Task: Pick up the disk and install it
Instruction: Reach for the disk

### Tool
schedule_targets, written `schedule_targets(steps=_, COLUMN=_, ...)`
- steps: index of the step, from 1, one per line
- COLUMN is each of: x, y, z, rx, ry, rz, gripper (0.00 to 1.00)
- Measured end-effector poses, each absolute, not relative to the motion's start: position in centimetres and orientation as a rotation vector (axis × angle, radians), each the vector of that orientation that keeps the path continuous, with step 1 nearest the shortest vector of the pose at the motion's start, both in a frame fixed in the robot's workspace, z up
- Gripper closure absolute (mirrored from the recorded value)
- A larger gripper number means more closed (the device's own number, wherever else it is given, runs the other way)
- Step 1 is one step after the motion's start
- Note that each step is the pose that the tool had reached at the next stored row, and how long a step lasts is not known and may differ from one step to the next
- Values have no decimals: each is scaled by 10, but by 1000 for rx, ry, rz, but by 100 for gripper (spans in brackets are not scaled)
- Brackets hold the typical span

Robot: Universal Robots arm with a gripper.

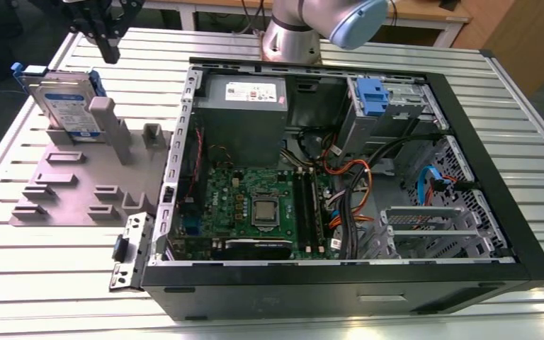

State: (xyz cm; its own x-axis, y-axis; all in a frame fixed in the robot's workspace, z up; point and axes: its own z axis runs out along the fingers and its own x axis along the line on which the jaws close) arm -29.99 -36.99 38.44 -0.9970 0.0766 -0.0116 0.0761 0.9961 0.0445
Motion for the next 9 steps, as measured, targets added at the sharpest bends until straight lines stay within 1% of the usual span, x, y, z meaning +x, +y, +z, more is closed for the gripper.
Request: schedule_targets(steps=9, x=-301, y=-370, z=384, rx=119, ry=3125, rz=69, gripper=89)
